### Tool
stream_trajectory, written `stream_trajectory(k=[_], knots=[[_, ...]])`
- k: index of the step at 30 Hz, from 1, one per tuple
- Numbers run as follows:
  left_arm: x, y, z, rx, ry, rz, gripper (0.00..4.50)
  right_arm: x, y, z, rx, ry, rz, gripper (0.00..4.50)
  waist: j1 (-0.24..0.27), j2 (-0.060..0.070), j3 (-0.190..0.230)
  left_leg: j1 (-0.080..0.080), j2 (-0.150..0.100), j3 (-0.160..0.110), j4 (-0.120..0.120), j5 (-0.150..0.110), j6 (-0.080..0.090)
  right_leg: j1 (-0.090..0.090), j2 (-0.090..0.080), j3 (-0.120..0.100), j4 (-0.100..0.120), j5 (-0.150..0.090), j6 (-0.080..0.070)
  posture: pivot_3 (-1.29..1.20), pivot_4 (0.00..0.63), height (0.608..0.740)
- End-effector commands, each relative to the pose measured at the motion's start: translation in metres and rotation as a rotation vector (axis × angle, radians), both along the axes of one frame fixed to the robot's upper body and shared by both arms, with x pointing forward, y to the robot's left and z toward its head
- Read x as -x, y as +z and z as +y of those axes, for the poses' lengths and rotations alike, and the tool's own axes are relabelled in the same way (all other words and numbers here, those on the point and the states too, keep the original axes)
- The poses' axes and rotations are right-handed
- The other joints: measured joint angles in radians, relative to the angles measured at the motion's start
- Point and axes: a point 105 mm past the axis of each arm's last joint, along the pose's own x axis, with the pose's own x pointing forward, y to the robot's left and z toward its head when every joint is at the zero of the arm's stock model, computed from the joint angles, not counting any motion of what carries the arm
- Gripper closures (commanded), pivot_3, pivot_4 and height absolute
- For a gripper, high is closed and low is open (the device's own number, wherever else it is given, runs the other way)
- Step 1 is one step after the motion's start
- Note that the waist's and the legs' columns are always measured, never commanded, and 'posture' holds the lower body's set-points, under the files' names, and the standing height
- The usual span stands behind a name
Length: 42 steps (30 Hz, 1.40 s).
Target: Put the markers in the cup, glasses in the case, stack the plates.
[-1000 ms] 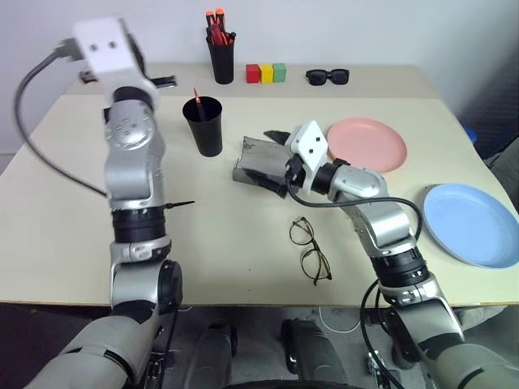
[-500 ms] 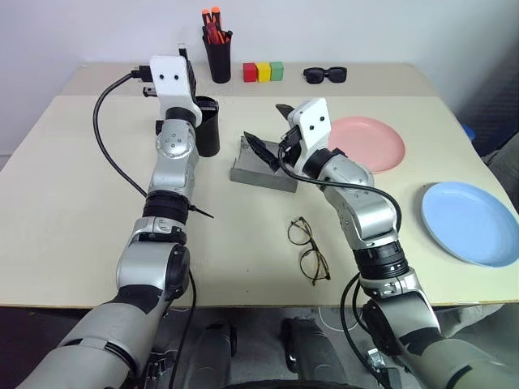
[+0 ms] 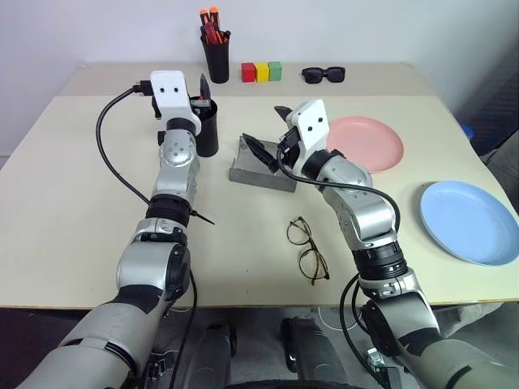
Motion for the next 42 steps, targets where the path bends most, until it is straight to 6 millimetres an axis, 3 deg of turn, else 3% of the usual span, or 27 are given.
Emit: stream_trajectory(k=[1, 4, 10, 12, 18, 27, 35, 38, 42], knots=[[0.004, 0.018, -0.001, 0.02, -0.016, -0.07, 0.18, 0.009, 0.016, 0.005, -0.018, 0.028, -0.06, 0.0, 0.0, 0.0, 0.0, 0.0, 0.0, 0.0, 0.0, 0.0, 0.0, 0.0, 0.0, 0.0, 0.0, 0.0, 0.0, 0.0, 0.15, 0.74], [0.007, 0.03, -0.009, 0.012, -0.122, -0.108, 0.18, 0.009, 0.016, 0.001, -0.003, 0.029, -0.066, 0.0, 0.0, 0.0, 0.0, 0.0, 0.0, 0.0, 0.0, 0.0, 0.0, 0.0, 0.0, 0.0, 0.0, 0.0, 0.0, 0.0, 0.15, 0.74], [0.041, 0.034, -0.056, -0.247, -0.695, -0.077, 0.18, 0.034, -0.005, -0.021, 0.194, 0.172, -0.03, 0.0, -0.002, 0.0, 0.0, 0.0, 0.0, 0.0, -0.001, 0.0, 0.0, 0.0, 0.0, 0.0, -0.001, 0.0, 0.0, 0.0, 0.15, 0.74], [0.055, 0.019, -0.066, -0.369, -0.865, 0.042, 0.18, 0.045, -0.016, -0.033, 0.273, 0.216, 0.003, 0.0, -0.004, 0.001, 0.0, 0.0, 0.0, 0.0, 0.0, 0.0, 0.0, 0.0, 0.0, 0.0, -0.001, 0.0, 0.0, 0.0, 0.15, 0.74], [0.072, -0.04, -0.068, -0.646, -1.089, 0.418, 0.18, 0.059, -0.027, -0.065, 0.382, 0.228, 0.085, 0.0, -0.014, 0.001, 0.0, 0.0, 0.001, 0.0, 0.0, 0.0, 0.0, 0.001, 0.002, 0.0, 0.0, -0.001, 0.0, 0.0, 0.15, 0.74], [0.054, -0.079, -0.082, -0.813, -1.132, 0.569, 0.18, 0.064, -0.031, -0.099, 0.421, 0.118, 0.125, 0.0, -0.003, 0.001, 0.001, 0.0, 0.001, 0.001, 0.001, 0.0, 0.001, 0.001, 0.001, 0.0, -0.001, -0.001, 0.0, 0.0, 0.15, 0.74], [0.047, -0.095, -0.088, -0.945, -1.167, 0.644, 0.18, 0.074, -0.037, -0.103, 0.407, 0.081, 0.138, 0.0, 0.0, 0.0, 0.001, -0.001, 0.001, 0.001, 0.001, -0.001, 0.002, 0.001, 0.001, 0.001, -0.001, -0.001, 0.0, 0.0, 0.15, 0.74], [0.048, -0.097, -0.087, -0.961, -1.183, 0.667, 0.98, 0.077, -0.038, -0.103, 0.402, 0.072, 0.142, 0.0, 0.0, 0.0, 0.001, -0.001, 0.001, 0.001, 0.002, -0.001, 0.002, 0.001, 0.001, 0.001, -0.001, -0.001, 0.0, 0.0, 0.15, 0.74], [0.048, -0.1, -0.087, -0.979, -1.184, 0.669, 2.87, 0.079, -0.039, -0.106, 0.4, 0.059, 0.148, 0.0, 0.002, 0.0, 0.001, -0.001, 0.001, 0.001, 0.002, -0.001, 0.002, 0.001, 0.001, 0.001, -0.001, -0.001, 0.0, 0.0, 0.15, 0.74]])
